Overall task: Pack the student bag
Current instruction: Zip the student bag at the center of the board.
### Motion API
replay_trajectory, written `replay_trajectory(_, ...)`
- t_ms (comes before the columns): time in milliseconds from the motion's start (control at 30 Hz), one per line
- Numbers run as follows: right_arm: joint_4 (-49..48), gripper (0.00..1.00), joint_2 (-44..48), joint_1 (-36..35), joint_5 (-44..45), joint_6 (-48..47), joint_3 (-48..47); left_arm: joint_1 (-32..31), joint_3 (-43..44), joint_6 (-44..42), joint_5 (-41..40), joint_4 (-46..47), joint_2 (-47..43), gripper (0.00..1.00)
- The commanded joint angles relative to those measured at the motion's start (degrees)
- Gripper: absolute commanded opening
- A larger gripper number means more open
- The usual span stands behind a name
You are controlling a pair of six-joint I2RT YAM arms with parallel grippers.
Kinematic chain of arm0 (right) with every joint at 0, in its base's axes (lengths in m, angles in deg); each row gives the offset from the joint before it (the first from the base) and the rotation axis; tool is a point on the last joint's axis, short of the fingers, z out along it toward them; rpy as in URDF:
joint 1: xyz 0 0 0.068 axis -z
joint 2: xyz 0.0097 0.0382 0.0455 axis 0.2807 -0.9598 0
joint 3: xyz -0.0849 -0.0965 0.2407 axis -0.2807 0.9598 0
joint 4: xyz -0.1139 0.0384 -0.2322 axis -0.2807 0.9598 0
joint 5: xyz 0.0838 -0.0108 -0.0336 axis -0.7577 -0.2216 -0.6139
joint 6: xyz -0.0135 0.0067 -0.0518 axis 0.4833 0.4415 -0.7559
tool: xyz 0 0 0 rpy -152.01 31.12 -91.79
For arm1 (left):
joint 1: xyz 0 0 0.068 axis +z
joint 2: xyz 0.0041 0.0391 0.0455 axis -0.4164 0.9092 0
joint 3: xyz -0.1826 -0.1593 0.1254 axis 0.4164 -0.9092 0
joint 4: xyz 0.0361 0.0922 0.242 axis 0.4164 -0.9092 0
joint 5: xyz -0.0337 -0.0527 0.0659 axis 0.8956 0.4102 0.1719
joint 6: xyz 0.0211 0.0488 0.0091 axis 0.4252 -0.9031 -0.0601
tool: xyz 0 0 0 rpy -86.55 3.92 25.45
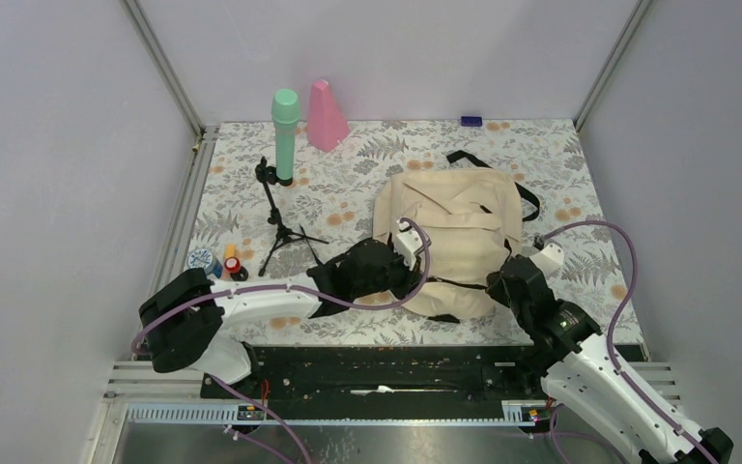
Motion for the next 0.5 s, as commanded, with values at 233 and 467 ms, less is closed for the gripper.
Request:
replay_trajectory(233,0.81,0.0,1.13,3.71,5.65,-4.34,-1.54,3.27,-2.87,-3.63,-7.94,-3.08,-5.94,0.0)
replay_trajectory(467,0.76,0.0,0.53,4.74,6.55,-5.7,-2.57,3.86,-5.83,-3.44,-10.8,-3.87,-8.2,0.0)
